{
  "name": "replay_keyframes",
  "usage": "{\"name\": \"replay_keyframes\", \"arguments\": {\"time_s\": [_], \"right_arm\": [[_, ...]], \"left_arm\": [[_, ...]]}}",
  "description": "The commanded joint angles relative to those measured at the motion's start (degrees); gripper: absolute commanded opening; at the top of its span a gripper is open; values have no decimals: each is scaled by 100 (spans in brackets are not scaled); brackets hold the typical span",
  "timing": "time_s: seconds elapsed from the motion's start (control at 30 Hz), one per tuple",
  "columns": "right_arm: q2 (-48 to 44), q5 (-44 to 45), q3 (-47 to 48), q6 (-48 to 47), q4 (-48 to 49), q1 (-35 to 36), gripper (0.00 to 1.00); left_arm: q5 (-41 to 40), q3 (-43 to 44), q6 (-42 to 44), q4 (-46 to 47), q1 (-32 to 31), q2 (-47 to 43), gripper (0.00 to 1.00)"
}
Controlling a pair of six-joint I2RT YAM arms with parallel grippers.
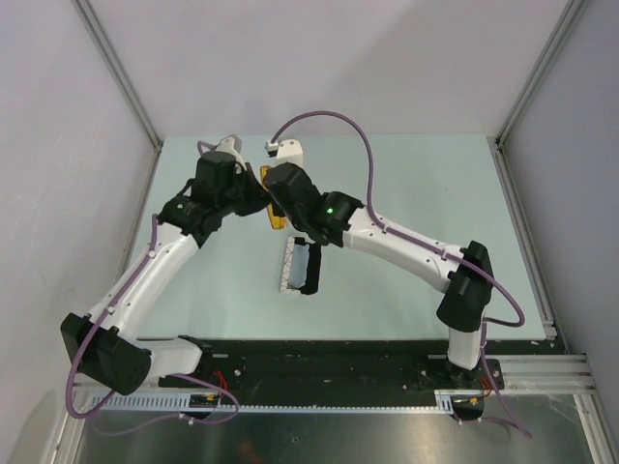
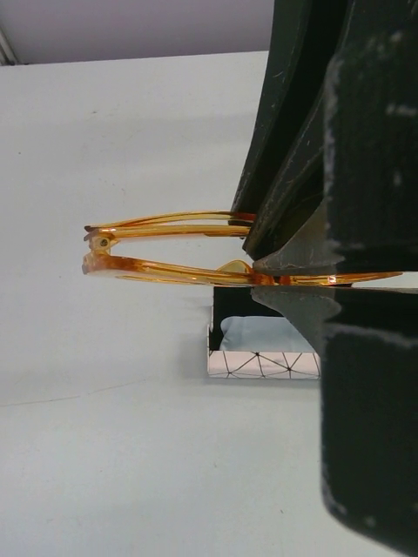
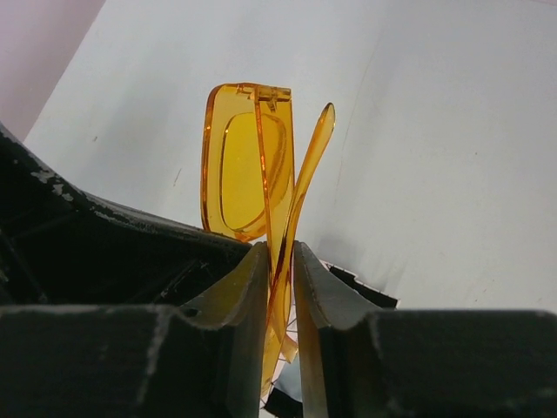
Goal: Organize the sunglasses
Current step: Pass from the left arm to the right
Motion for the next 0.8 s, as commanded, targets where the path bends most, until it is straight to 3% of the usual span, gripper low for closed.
{"name": "replay_keyframes", "arguments": {"time_s": [0.0,0.13,0.43,0.53,0.77], "right_arm": [[172,239,301,86,69,8,27],[295,459,415,51,69,87,27],[295,538,371,104,86,114,3],[321,521,371,130,78,105,0],[260,433,292,218,130,17,0]], "left_arm": [[81,379,-147,114,-62,-29,0],[2,397,-165,114,-80,6,0],[-51,292,-147,105,-88,-11,0],[-24,327,-139,96,-88,-29,9],[-7,371,-95,96,-88,-161,42]]}}
